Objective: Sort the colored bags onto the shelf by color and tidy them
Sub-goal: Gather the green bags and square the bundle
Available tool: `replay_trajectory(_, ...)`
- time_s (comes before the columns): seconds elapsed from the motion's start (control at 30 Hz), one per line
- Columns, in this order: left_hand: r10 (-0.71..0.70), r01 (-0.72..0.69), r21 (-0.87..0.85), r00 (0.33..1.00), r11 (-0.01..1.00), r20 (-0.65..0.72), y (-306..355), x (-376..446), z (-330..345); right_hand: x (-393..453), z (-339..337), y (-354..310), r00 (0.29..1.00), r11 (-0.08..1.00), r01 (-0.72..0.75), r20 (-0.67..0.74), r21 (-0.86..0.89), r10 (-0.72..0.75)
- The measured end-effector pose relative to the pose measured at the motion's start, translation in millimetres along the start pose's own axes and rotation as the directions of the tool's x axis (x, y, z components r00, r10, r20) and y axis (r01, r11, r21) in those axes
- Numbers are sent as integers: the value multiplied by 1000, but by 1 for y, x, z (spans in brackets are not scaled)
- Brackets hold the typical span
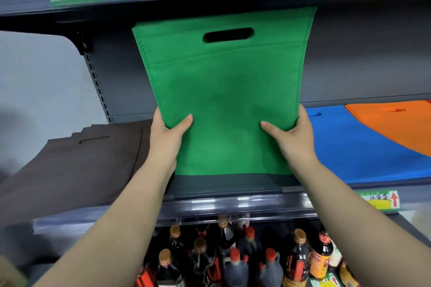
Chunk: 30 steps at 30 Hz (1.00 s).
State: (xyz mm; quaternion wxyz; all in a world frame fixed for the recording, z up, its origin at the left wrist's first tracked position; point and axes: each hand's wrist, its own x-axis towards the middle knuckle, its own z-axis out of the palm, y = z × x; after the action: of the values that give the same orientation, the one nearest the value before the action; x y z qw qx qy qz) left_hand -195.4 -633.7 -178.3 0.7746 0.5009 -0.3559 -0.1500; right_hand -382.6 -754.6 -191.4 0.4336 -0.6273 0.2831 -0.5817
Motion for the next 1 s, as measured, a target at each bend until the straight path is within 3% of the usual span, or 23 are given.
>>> replay_trajectory(0.47,-73,75,81,997,994,-19,-5,-2,-1,4,1,0,999,998,-45,16,-39,46)
replay_trajectory(0.57,-77,80,144,997,986,-20,5,-1,2,10,-1,-7,993,990,-108,46,-92,112)
replay_trajectory(0.67,-164,170,192,985,966,-48,12,4,4,20,-2,-14,967,965,-220,101,-142,236)
replay_trajectory(0.83,-323,349,378,937,858,-131,8,16,10,36,0,-12,886,869,-386,138,-310,443)
replay_trajectory(1.0,-428,417,601,894,682,-133,-11,22,10,35,-1,9,818,735,-451,96,-506,568)
